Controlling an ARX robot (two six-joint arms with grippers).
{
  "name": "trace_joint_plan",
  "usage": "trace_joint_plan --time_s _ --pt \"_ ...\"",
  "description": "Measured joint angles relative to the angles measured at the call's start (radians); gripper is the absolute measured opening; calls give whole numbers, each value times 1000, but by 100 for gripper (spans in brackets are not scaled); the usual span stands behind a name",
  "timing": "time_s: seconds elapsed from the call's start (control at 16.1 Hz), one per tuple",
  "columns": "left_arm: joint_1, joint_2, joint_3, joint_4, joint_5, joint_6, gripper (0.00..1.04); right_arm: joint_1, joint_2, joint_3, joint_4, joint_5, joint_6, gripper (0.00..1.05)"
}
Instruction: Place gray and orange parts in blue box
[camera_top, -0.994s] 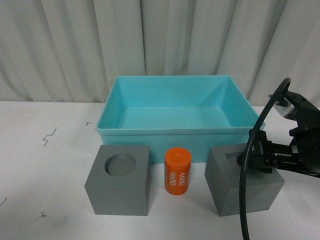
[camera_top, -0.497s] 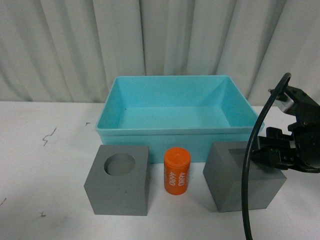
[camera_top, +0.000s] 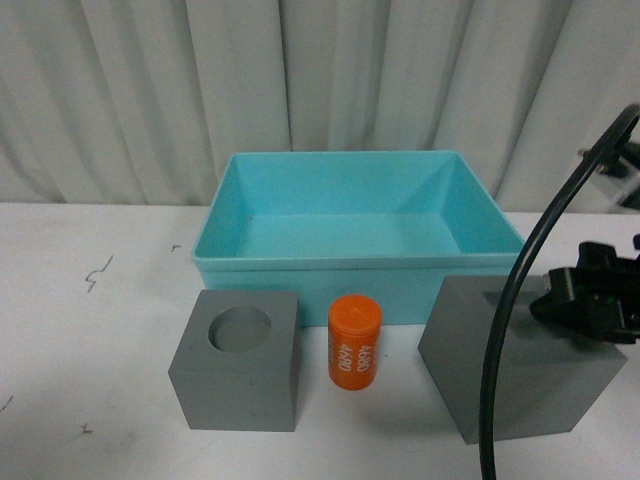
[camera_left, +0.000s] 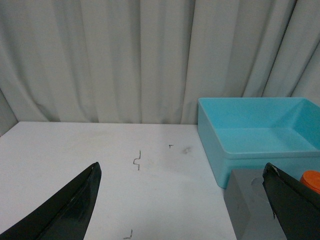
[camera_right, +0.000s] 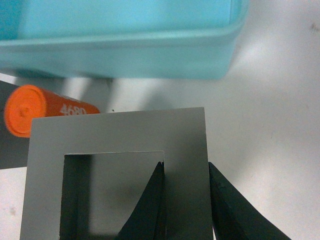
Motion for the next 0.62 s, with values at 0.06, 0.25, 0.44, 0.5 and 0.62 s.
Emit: trace_joint_plan --time_s 0.06,0.25,0.44,0.5,0.62 --pt "0 0 0 0 0 0 98 -6 -48 1 -19 -6 -17 19" --pt "0 0 0 0 0 0 98 -23 -127 58 -75 -30 -38 19" --pt "0 0 0 0 0 0 98 -26 -124 195 -90 -27 -42 19" --pt "0 0 0 0 0 0 98 -27 -98 253 -98 -34 -41 19" --pt "0 0 0 0 0 0 98 -33 -15 356 -111 -17 -39 19"
